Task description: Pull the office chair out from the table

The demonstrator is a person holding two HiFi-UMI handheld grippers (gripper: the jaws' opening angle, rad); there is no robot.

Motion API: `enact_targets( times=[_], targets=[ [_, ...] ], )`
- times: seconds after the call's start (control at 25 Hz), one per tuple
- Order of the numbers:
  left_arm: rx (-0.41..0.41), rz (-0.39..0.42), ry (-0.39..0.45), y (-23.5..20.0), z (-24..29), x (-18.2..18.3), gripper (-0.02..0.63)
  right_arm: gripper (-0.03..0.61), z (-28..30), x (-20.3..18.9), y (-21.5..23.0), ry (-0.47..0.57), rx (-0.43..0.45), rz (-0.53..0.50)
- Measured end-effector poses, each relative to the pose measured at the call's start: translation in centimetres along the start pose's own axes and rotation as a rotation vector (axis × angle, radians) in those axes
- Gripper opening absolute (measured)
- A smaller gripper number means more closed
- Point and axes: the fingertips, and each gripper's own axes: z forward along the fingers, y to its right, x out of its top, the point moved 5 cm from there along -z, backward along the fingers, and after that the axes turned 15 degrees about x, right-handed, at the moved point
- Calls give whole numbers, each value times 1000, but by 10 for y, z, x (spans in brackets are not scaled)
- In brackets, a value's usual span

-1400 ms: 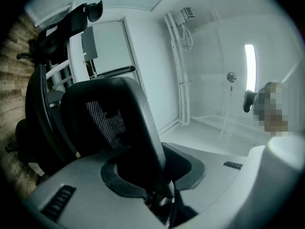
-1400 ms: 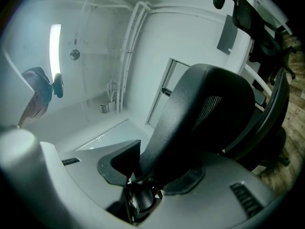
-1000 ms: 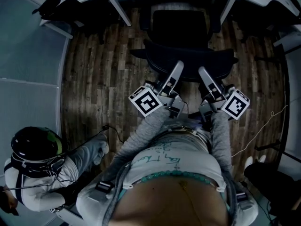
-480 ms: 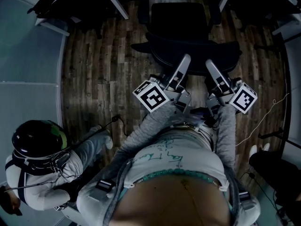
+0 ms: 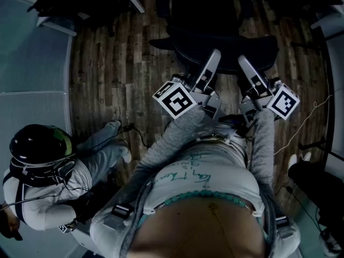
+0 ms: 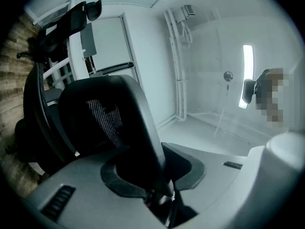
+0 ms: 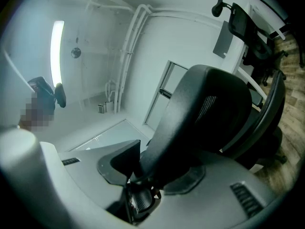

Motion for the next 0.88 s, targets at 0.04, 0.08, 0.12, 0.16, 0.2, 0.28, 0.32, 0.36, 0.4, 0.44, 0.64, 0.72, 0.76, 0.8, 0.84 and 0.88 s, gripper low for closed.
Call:
enact_targets(
  times=[0.04, 0.08, 0.12, 0.16, 0.2, 0.28, 0.32, 0.36, 0.4, 0.44, 0.64, 0.72, 0.76, 0.8, 0.84, 0.88],
  targets=[
    [0, 1, -2, 1, -1, 0, 114, 149, 0, 0, -2, 1, 0, 1],
    [0, 2, -3, 2, -2, 1, 114, 149, 0, 0, -3, 3, 1, 0],
    [-2, 2, -2, 3, -3, 2, 115, 149, 1, 0, -4, 6, 3, -1],
    [-4, 1, -1, 4, -4, 3, 115, 149, 2, 0, -6, 9, 5, -1],
    [-6, -2, 0, 6, -5, 5, 115, 149, 3, 0, -9, 11, 6, -3],
    [-10, -6, 1, 11, -9, 7, 117, 149, 4, 0, -16, 16, 8, -4],
    [-10, -7, 1, 13, -12, 7, 118, 149, 4, -1, -20, 18, 10, -3],
    [-11, -7, 2, 14, -14, 8, 118, 149, 5, -1, -22, 21, 14, -1],
    [-11, -8, 3, 15, -15, 8, 120, 149, 5, -2, -24, 23, 17, 2],
    [-11, -9, 4, 15, -16, 7, 121, 149, 4, -2, -24, 25, 19, 6],
    [-32, -3, -20, 15, -13, 7, 143, 156, 3, 1, -22, 37, 31, -3],
    [-43, 14, -31, 14, -12, 8, 156, 174, 3, 2, -22, 37, 30, -28],
    [-47, 20, -33, 14, -12, 9, 161, 184, 3, 2, -22, 37, 22, -44],
    [-47, 26, -33, 14, -11, 10, 164, 191, 2, 3, -22, 38, 10, -60],
    [-45, 35, -32, 14, -11, 11, 167, 197, 1, 4, -22, 38, -2, -75],
    [-43, 48, -32, 14, -11, 12, 170, 199, 0, 4, -22, 38, -11, -87]
  ],
)
